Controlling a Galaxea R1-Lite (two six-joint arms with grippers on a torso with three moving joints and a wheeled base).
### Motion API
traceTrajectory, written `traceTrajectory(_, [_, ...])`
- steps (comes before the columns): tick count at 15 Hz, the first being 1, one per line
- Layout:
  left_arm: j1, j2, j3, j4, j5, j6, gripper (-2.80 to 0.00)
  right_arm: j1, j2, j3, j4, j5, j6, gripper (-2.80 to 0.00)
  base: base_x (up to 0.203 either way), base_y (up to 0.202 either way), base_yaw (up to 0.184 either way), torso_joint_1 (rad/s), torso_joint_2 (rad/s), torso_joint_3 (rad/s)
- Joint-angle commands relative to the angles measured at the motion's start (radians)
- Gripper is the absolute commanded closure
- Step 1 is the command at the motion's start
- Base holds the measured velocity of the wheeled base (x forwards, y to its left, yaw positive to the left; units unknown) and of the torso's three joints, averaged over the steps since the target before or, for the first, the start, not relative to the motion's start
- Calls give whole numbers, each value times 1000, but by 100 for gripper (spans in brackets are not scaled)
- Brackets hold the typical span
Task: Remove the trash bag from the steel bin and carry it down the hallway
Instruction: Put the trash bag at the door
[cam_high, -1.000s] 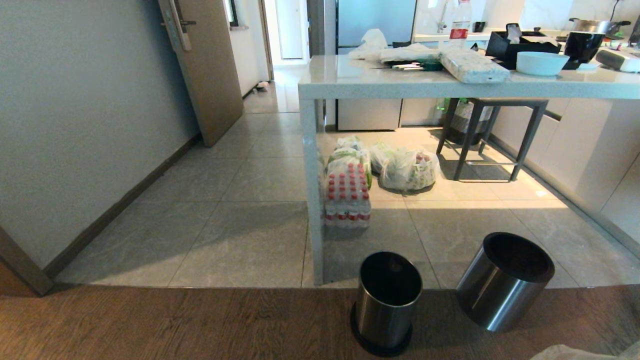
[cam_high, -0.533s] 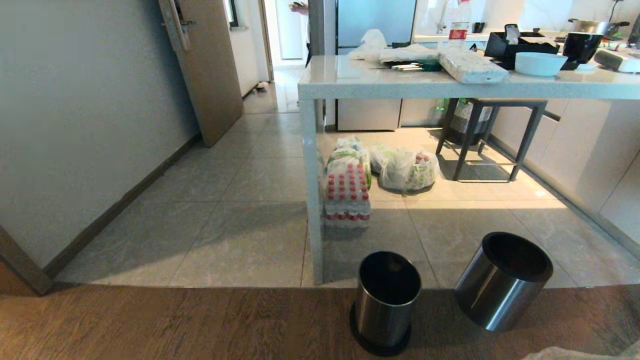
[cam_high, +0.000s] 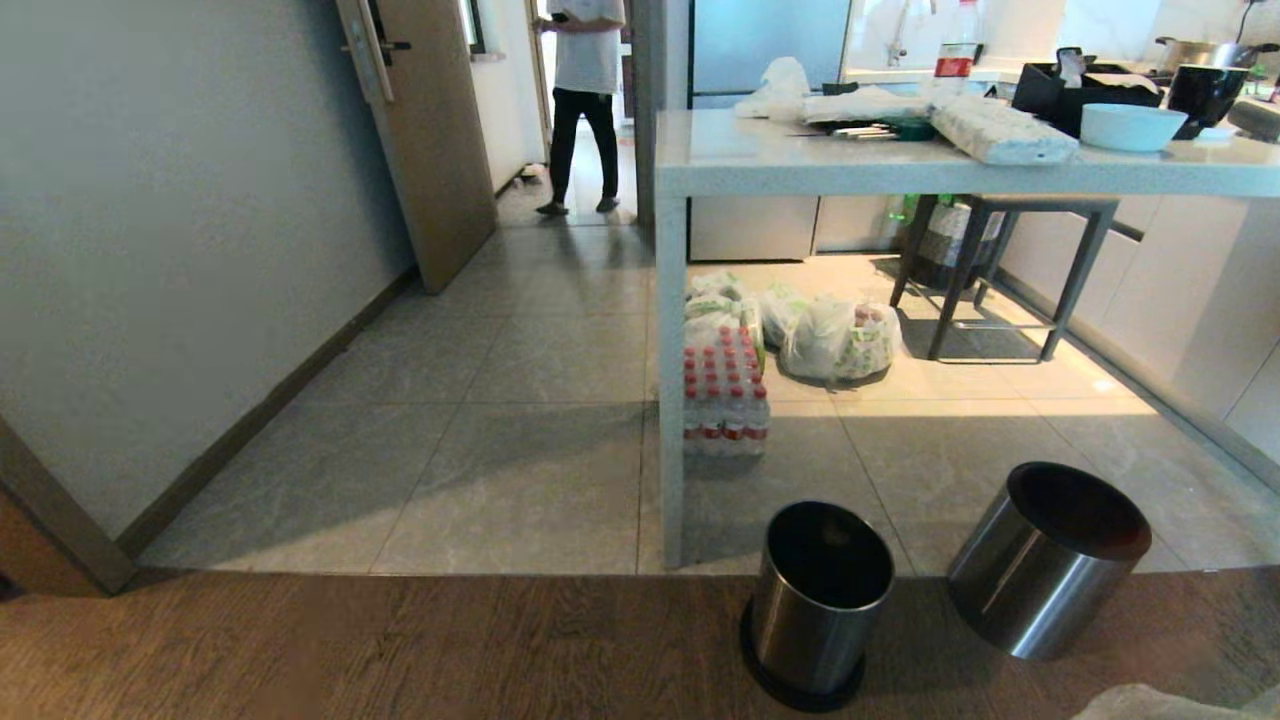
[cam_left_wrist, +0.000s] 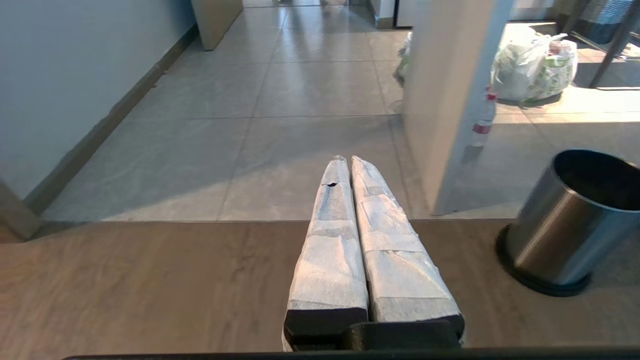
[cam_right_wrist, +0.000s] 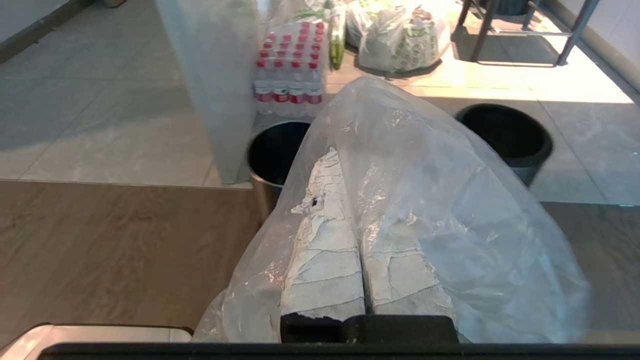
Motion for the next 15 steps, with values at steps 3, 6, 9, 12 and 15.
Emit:
traceTrajectory(3, [0, 0, 2, 0, 1, -2, 0, 1, 2, 0, 1, 0, -1, 0, 0, 191, -1, 4, 1, 3])
traceTrajectory(6, [0, 0, 2, -1, 1, -2, 0, 1, 2, 0, 1, 0, -1, 0, 0, 192, 0, 3, 2, 0])
traceTrajectory(9, [0, 0, 2, 1, 1, -3, 0, 0, 2, 0, 1, 0, -1, 0, 0, 192, 1, 4, 3, 1])
traceTrajectory(12, [0, 0, 2, 1, 1, -2, 0, 1, 2, 0, 1, 0, -1, 0, 0, 192, 2, 5, 2, 2])
traceTrajectory(15, [0, 0, 2, 0, 1, -2, 0, 1, 2, 0, 1, 0, -1, 0, 0, 193, 2, 3, 3, 6])
